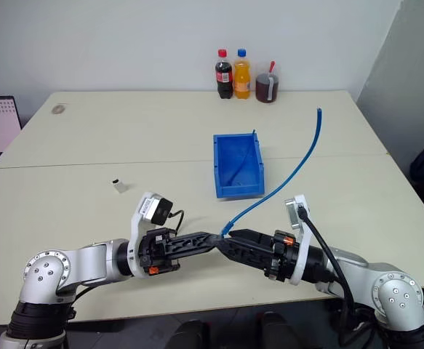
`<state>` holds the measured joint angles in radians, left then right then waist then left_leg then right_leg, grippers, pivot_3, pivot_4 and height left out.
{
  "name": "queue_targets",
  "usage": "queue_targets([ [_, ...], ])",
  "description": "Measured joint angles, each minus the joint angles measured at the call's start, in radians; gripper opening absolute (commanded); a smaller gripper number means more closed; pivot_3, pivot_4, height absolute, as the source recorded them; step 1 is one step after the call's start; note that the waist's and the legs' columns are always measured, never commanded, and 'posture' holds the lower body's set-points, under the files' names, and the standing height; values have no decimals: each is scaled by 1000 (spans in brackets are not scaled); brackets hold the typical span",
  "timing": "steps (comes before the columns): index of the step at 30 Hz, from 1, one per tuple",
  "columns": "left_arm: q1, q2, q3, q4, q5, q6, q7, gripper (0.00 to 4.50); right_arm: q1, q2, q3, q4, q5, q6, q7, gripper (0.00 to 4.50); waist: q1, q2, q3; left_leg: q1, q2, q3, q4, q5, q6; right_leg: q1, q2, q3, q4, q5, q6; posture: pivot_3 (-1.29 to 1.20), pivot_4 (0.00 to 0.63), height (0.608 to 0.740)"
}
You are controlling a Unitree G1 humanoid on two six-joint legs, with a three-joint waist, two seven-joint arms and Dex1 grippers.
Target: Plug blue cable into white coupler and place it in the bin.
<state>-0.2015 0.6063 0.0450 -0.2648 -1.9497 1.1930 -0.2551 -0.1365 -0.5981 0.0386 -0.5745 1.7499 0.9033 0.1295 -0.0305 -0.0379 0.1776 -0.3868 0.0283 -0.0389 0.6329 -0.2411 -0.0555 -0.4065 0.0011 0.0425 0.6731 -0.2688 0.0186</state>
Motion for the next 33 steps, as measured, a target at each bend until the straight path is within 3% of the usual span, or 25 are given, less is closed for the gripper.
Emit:
queue_targets([
  [3, 7, 8, -12, -9, -1, -19, 0, 228, -7, 1, 2, 14, 0, -2, 1, 4099, 1, 0, 0, 0, 0, 0, 0, 0, 0, 0, 0, 0, 0, 0, 0, 0, 150, 740],
  [18, 8, 20, -41, -19, -2, -61, 0, 228, -20, -1, 2, 35, 3, -3, 22, 292, 0, 0, 0, -1, 0, 0, 0, 0, 0, 0, 0, 0, -1, 0, 0, 0, 150, 740],
  [26, 6, 20, -49, -22, -5, -77, 4, 228, -33, -11, 2, 50, 11, -2, 33, 187, 1, 0, 0, -2, 0, 0, -1, 0, 0, 0, 0, -1, -2, 0, 0, 0, 150, 740],
  [28, 6, 26, -51, -33, -5, -87, 8, 930, -35, -15, 2, 52, 12, -2, 39, 186, 1, 0, 0, -3, 0, 0, -1, 0, 0, -1, 0, -1, -2, 0, 0, 0, 150, 740],
  [33, 4, 66, -51, -60, 10, -89, -3, 1782, -46, -23, 2, 64, 9, 3, 43, 186, 0, 0, 0, -3, 0, -1, -1, 0, 0, -1, 0, -1, -3, 0, 0, 0, 150, 740],
])
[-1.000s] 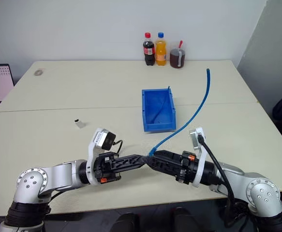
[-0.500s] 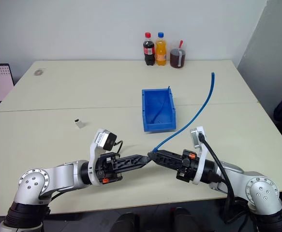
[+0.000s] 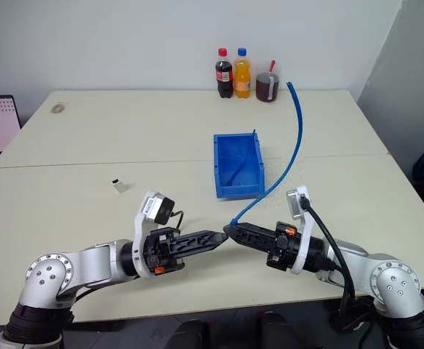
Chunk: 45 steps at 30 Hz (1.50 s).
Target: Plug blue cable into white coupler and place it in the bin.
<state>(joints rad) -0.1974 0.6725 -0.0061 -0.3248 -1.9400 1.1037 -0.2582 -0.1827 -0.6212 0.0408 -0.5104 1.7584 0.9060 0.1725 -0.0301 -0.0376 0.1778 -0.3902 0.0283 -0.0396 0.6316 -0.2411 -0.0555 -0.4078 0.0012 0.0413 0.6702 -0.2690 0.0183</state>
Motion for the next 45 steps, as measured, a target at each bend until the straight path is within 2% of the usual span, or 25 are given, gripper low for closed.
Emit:
queue_targets([
  [7, 11, 107, 23, -40, 141, 48, -167, 3050, -26, -3, 0, 37, -16, 4, 7, 186, -3, 1, 0, -2, 1, 0, -2, 0, 0, 0, 1, 0, -5, 1, 1, 0, 150, 740],
  [8, 32, 158, 36, -57, 219, 59, -236, 3363, -37, -4, -3, 54, -28, 5, 15, 186, -3, 1, 1, -2, 1, 0, -2, 0, 0, 0, 2, 0, -6, 0, 0, 0, 150, 740],
  [9, 36, 172, 41, -61, 243, 62, -257, 3406, -38, -4, -3, 59, -32, 5, 18, 186, -3, 1, 1, -2, 0, 0, -3, 0, 0, -1, 1, 0, -6, 0, 0, 0, 150, 740],
  [10, 40, 189, 45, -64, 286, 63, -290, 3666, -40, -4, -3, 66, -38, 6, 23, 186, -1, 2, 1, -3, 1, 0, -3, 0, 0, -1, 1, 0, -7, 0, 0, 0, 150, 740],
  [13, 97, 304, 47, -93, 524, -6, -447, 4256, -65, -5, -5, 95, -67, 18, 47, 186, -1, 4, 2, -6, 1, 0, -3, 0, 0, -4, 1, 0, -7, 0, 0, 0, 150, 740],
  [15, 165, 371, 49, -107, 730, -116, -532, 4462, -76, -6, -10, 111, -102, 23, 75, 186, 0, 5, 3, -7, 1, 1, -3, 0, 0, -5, 1, 1, -7, 0, 0, 0, 150, 740],
  [17, 206, 376, 56, -108, 819, -172, -549, 4462, -79, -5, -9, 121, -125, 25, 93, 186, 0, 5, 3, -8, 1, 1, -3, 0, 0, -6, 0, 0, -8, 0, 0, 0, 150, 740],
  [20, 281, 304, 112, -111, 970, -271, -445, 4462, -90, -2, -10, 140, -167, 30, 125, 186, 0, 5, 3, -9, 1, 1, -3, 0, 0, -7, -1, 1, -8, 0, 0, 0, 150, 740],
  [24, 376, 115, 219, -93, 1265, -392, -72, 4462, -112, 4, -12, 167, -215, 41, 172, 186, -1, 5, 3, -9, 2, 1, -3, 0, 0, -7, -2, 2, -8, 1, 2, 0, 150, 740],
  [26, 400, 47, 241, -96, 1353, -425, 49, 4462, -115, 8, -13, 191, -240, 44, 186, 186, 1, 4, 2, -10, 2, 1, -2, 0, 0, -7, -3, 1, -7, 1, 2, 0, 150, 740],
  [29, 366, -99, 271, -67, 1498, -462, 258, 4462, -163, 33, -12, 232, -274, 50, 212, 186, 3, 4, 2, -9, 0, 1, -1, 0, 0, -6, -2, 1, -6, 3, 4, 0, 150, 740],
  [32, 252, -184, 275, 31, 1599, -485, 373, 4462, -207, 45, -9, 266, -308, 69, 245, 186, 9, 3, 2, -8, 0, 0, 1, 0, 1, -4, -1, -1, -6, 7, 4, 0, 150, 740],
  [38, 40, -323, 276, 235, 1666, -564, 437, 4462, -258, 62, -9, 312, -379, 96, 286, 186, 12, 2, 1, -10, 0, 2, 8, 0, 1, -3, 0, -2, -7, 10, 7, 0, 150, 740],
  [45, -113, -383, 272, 414, 1702, -639, 435, 4462, -269, 62, -22, 318, -404, 129, 301, 186, 12, 2, 1, -10, 0, 3, 10, 0, 1, -3, 0, -1, -6, 11, 7, 0, 150, 740],
])
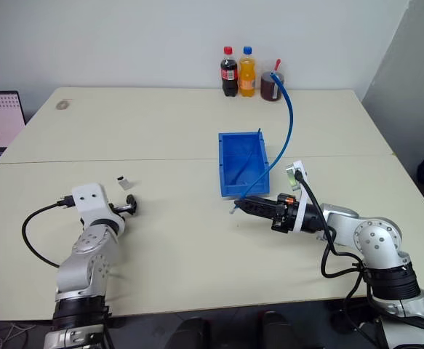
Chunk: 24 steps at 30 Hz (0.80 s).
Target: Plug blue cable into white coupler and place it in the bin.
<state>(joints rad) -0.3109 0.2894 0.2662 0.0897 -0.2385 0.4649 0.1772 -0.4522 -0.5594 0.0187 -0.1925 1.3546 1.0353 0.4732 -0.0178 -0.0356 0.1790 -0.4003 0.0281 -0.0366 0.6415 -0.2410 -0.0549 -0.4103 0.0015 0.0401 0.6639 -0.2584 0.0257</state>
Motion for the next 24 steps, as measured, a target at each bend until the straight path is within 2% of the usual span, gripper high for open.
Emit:
queue_targets([
  [13, -184, -43, -5, 249, 60, -102, -9, 4462, 2, 4, -19, -24, -44, 22, 8, 186, 1, 0, 0, 0, 0, 0, 3, 0, 0, 1, 0, 0, 0, 2, 3, 0, 150, 740],
  [18, -213, -55, 0, 292, 67, -130, 4, 4462, 11, 1, -35, -31, -59, 24, 18, 186, 1, 0, 0, 0, 0, 0, 3, 0, 0, 1, 0, 0, 0, 2, 3, 0, 150, 740],
  [19, -213, -57, 2, 292, 67, -131, 8, 4110, 11, 1, -38, -31, -61, 24, 19, 186, 1, 0, 0, 0, 0, 0, 3, 0, 0, 1, 0, 0, 0, 2, 3, 0, 150, 740],
  [24, -208, -72, 7, 279, 85, -125, 48, 3175, 22, 1, -44, -35, -68, 24, 19, 186, 1, 0, 0, 0, 0, 0, 3, 0, 0, 1, 0, 0, 0, 2, 3, 0, 150, 740],
])
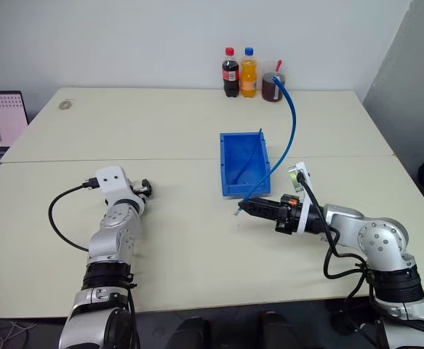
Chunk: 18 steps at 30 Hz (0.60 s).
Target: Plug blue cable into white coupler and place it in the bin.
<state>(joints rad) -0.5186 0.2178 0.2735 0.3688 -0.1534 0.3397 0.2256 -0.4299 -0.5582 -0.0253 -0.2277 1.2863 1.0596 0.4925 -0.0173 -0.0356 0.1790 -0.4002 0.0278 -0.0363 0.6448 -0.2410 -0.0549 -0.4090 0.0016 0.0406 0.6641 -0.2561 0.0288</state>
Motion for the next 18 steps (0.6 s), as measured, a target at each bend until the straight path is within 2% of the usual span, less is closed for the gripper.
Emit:
queue_targets([
  [3, 2, -6, 11, -7, 0, 4, 27, 2614, 6, 4, -2, -4, -7, 0, 0, 186, -1, 0, 0, 0, 0, 0, 0, 0, 0, 0, 0, 0, 0, 0, 0, 0, 150, 740],
  [9, 9, -3, 18, -19, 0, 17, 25, 1765, 12, 8, -2, -4, -31, -1, 10, 186, -10, 0, 0, 0, 0, 0, 0, 0, 0, 0, 0, 0, 0, 0, 0, 0, 150, 740],
  [16, 9, 3, 22, -20, 0, 24, 22, 859, 12, 13, -2, -3, -50, -1, 24, 186, -11, 0, 0, 1, 0, 0, 0, 0, 0, 0, 0, 0, 1, 0, 0, 0, 150, 740],
  [18, 14, 3, 25, -27, -1, 27, 21, 799, 12, 14, -2, -3, -51, -1, 27, 186, -12, 0, 0, 1, 0, 0, 0, 0, 0, 0, 0, 0, 0, 0, 0, 0, 150, 740],
])
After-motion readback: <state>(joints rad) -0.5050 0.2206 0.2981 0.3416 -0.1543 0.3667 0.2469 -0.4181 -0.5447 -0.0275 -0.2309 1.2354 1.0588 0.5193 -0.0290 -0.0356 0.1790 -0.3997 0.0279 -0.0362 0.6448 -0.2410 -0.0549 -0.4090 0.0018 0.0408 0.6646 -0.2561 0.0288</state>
